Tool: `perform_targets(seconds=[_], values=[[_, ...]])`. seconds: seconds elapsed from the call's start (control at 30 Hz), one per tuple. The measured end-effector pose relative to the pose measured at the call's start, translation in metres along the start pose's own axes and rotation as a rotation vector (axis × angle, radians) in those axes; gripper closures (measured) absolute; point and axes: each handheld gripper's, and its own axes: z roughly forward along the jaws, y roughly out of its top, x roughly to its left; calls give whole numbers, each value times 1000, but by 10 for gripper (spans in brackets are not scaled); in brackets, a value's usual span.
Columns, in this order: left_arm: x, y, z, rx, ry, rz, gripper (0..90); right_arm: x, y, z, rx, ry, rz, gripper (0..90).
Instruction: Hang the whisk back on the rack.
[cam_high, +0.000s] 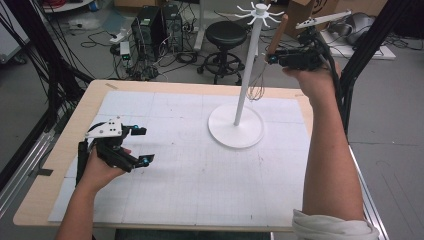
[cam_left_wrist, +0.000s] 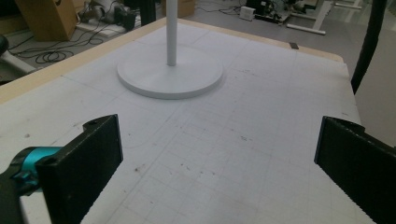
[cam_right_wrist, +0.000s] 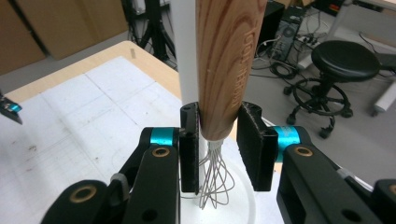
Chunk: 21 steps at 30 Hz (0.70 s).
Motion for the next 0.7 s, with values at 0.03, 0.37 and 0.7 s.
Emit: perform_targets(seconds=[0.03,0.37,0.7], values=[[0,0,0,0,1,0,16,0,0,0,11,-2,8,712],[1,-1,-1,4,4,1,16,-1,6,2,39,-25,20,712],[0,-1,-2,0,5,1,16,6,12,6,70,-49,1,711]])
